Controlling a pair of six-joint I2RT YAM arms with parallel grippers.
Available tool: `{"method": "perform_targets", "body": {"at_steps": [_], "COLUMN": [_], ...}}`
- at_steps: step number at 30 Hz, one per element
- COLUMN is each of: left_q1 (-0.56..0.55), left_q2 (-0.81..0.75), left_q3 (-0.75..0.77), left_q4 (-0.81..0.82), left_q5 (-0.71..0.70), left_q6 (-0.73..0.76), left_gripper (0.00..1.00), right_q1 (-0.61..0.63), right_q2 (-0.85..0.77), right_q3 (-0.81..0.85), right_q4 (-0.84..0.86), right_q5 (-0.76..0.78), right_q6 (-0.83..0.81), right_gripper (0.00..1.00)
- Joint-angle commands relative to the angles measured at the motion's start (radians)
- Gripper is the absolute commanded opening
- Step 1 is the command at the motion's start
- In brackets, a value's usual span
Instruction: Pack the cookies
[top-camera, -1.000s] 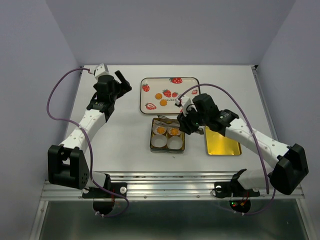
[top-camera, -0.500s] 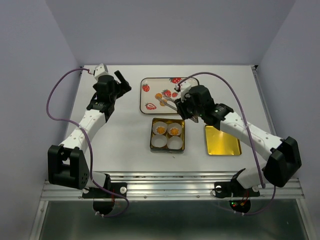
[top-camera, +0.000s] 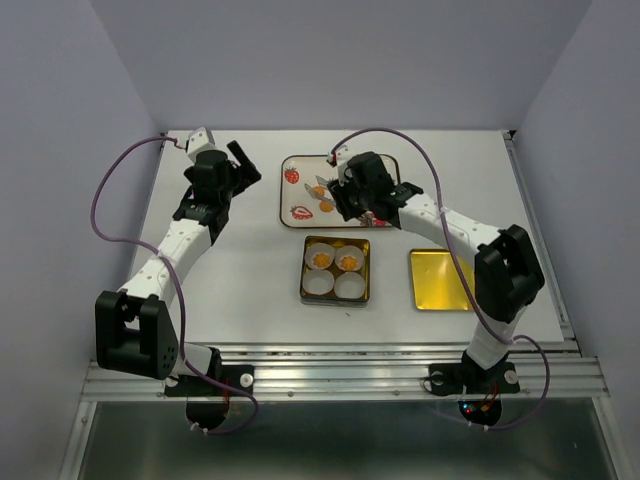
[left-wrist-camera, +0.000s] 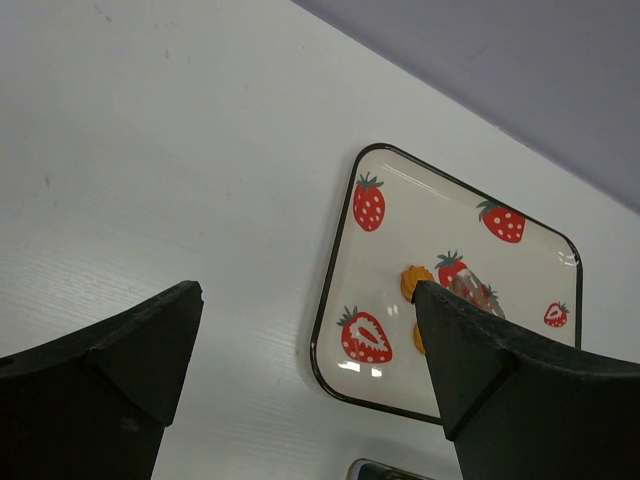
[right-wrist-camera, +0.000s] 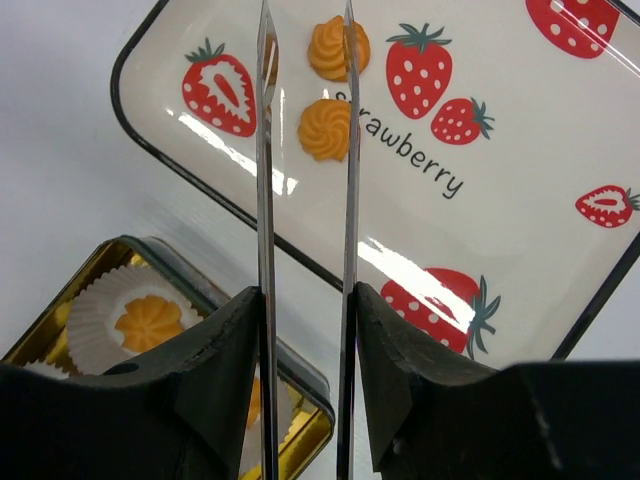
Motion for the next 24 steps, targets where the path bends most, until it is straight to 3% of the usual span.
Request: {"method": "perform_targets", "body": {"at_steps": [1,15,22,24], "left_q1": [-0.006,-0.006,-0.006,-0.006], "left_q2": [-0.042,-0.005,-0.005,-0.005], "left_q3": [-0.006,0.009,0.009,0.009], "left_q4": [0.023,0.015,0.014,0.012], "left_q5": [-0.022,-0.027,-0.036,-0.036], "left_q6": [0.02,0.021,0.024,0.024], "left_gripper": [0.99,0.99,0.99,0.99], "right_q1": [-0.012,-0.039,-0.039,-0.039], "right_q2": [0.052,0.135,0.17,0.179], "right_q3": [0.077,0.114,0.132,0.138], "right_q4": [0.06,0.059,0.059,0.057], "right_q5": [0.026,0.037,0.009,0.007], "right_q6": [-0.009,-0.001,-0.004,-0.003], "right_gripper": [0.48,0.54,0.54,0.5]}}
